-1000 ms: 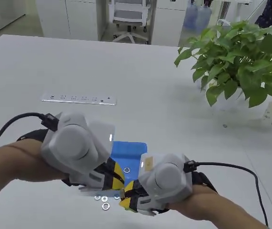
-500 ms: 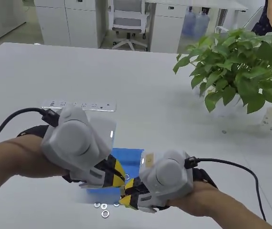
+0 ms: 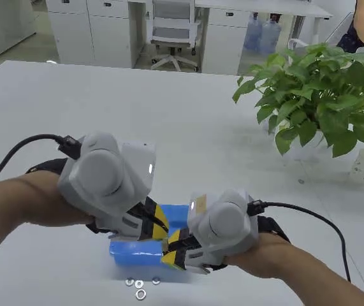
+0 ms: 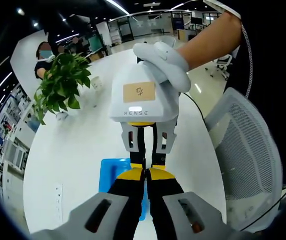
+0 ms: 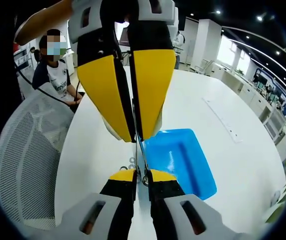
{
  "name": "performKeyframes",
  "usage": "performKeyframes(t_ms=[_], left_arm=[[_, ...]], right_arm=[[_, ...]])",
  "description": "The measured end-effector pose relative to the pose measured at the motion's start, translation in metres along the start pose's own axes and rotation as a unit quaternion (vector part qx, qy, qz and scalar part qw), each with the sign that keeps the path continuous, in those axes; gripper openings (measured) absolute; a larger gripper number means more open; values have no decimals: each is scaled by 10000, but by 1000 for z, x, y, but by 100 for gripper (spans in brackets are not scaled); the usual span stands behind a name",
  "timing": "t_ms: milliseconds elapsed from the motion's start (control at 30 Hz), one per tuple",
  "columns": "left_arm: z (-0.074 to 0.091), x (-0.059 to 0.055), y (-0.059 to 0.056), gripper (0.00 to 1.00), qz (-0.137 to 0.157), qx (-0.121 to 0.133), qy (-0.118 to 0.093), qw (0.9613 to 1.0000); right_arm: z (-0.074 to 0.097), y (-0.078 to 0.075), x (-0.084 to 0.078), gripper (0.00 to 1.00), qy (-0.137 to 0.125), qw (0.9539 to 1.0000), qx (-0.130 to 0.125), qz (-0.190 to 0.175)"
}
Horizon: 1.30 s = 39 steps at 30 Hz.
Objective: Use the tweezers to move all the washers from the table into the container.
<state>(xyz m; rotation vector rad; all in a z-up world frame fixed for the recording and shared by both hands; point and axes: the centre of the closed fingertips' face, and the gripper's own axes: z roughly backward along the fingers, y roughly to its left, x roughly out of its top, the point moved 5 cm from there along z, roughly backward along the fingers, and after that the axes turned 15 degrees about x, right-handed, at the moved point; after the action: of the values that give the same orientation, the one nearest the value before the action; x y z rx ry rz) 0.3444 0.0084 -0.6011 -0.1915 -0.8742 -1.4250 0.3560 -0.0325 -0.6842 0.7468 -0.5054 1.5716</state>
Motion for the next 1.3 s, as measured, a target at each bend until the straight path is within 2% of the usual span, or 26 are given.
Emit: performKeyframes(t_ms=[633, 1300], left_arm=[[-17, -13, 25, 5, 57, 91, 22, 9999], [-40, -34, 34, 5, 145, -4, 129, 9998]], right_arm=[[-5, -34, -3, 11, 9, 10000, 6, 19], [-25, -55, -20, 11, -45, 9998, 105, -139]])
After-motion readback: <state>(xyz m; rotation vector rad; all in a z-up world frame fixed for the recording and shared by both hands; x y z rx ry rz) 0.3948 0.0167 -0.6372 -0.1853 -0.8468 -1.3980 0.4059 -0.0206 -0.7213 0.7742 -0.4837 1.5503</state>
